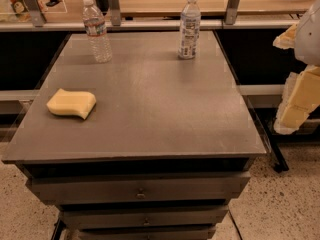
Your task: Move water bottle near blue plastic bottle
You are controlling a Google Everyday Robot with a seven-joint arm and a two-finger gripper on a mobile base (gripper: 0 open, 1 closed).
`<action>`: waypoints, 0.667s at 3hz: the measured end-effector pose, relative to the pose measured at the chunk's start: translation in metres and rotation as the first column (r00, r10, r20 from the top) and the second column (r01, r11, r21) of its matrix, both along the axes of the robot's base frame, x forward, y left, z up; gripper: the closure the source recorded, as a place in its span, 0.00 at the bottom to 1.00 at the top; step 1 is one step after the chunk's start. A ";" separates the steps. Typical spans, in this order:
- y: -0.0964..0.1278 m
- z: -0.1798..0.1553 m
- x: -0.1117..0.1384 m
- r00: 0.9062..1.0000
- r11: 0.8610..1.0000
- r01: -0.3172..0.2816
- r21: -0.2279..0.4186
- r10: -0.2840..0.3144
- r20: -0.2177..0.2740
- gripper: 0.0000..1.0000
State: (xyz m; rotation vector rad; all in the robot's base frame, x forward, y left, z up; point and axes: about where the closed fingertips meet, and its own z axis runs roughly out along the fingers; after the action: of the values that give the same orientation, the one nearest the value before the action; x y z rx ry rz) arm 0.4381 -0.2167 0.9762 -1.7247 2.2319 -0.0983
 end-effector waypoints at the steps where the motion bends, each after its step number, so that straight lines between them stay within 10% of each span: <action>1: 0.000 0.000 0.000 1.000 1.000 0.000 0.000 0.000 0.000 0.00; 2: -0.002 0.001 0.001 1.000 0.999 -0.001 0.046 0.000 0.015 0.00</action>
Offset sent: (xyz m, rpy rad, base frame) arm 0.0018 -0.0074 -0.0032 0.1258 -0.0184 0.0016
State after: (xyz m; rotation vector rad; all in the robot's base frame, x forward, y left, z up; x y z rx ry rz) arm 0.4388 -0.2188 0.9769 -1.6951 2.2061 -0.0597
